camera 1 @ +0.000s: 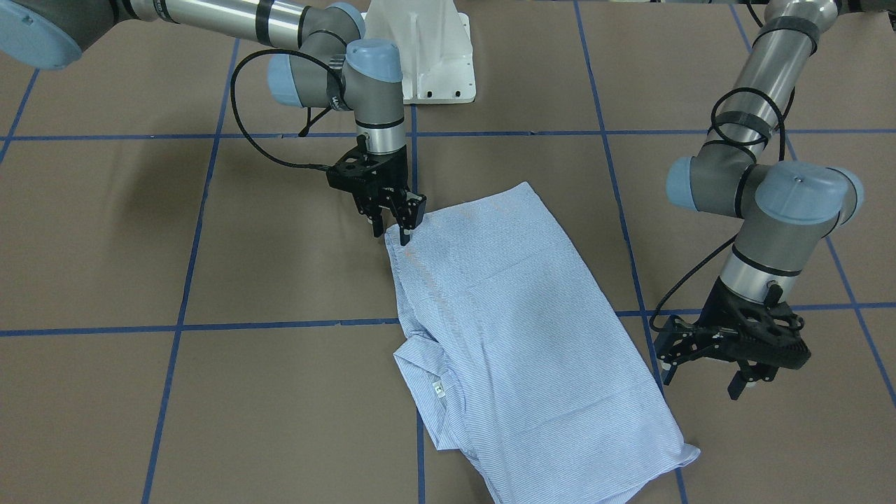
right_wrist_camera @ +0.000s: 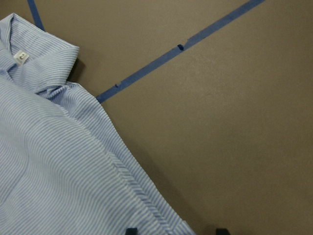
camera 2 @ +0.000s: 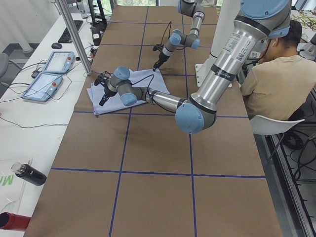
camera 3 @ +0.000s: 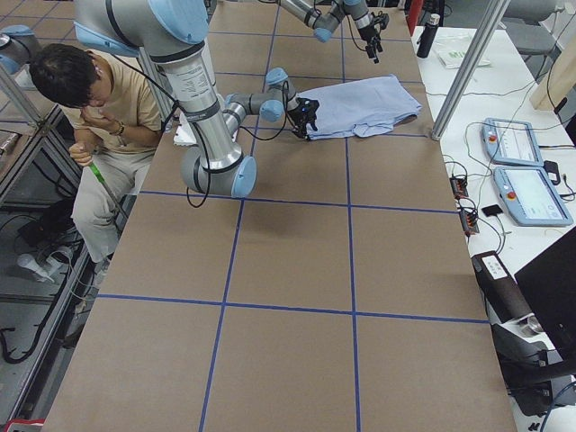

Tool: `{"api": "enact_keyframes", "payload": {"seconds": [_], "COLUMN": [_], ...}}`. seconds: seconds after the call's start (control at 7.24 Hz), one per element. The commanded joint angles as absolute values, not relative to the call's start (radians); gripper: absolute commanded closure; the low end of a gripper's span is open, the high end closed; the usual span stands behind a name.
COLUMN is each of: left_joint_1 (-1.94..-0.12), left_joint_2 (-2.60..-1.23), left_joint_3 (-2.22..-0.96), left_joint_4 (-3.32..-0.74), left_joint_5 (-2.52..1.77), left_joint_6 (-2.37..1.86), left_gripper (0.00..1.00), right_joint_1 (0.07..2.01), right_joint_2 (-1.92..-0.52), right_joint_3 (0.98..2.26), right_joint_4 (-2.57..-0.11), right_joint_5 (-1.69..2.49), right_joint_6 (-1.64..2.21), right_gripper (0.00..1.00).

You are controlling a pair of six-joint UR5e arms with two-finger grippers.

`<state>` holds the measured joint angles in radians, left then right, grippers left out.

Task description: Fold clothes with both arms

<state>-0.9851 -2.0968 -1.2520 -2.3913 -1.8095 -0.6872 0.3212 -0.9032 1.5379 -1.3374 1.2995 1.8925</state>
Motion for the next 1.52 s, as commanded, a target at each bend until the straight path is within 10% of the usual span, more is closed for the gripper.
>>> {"api": "enact_keyframes", "payload": {"seconds": [0.0,0.14,0.69,1.38], "left_joint_1": [-0.985,-0.985,-0.982,-0.586], "left_joint_2": [-2.095,-2.095,-2.057,-1.629], "left_joint_3": [-1.253,-1.252,-1.332,-1.969], "left_joint_4": [-2.391,-2.391,-2.390,-2.402], "left_joint_5": [-1.810,-1.810,-1.819,-1.698], "left_joint_6": [-0.687,-0.687,-0.746,-1.499], "left_gripper": [0.00,0.00,0.00,0.00], "right_joint_1": [0.321,0.319,0.316,0.302], "right_joint_2": [-0.891,-0.885,-0.900,-0.946], "right_joint_3": [1.529,1.529,1.583,1.681], "right_joint_4": [-1.339,-1.339,-1.342,-1.344], "right_joint_5": [1.293,1.286,1.289,1.256], "right_joint_6": [1.893,1.893,1.885,1.887], "right_gripper": [0.79,1.00,1.00,1.00]}}
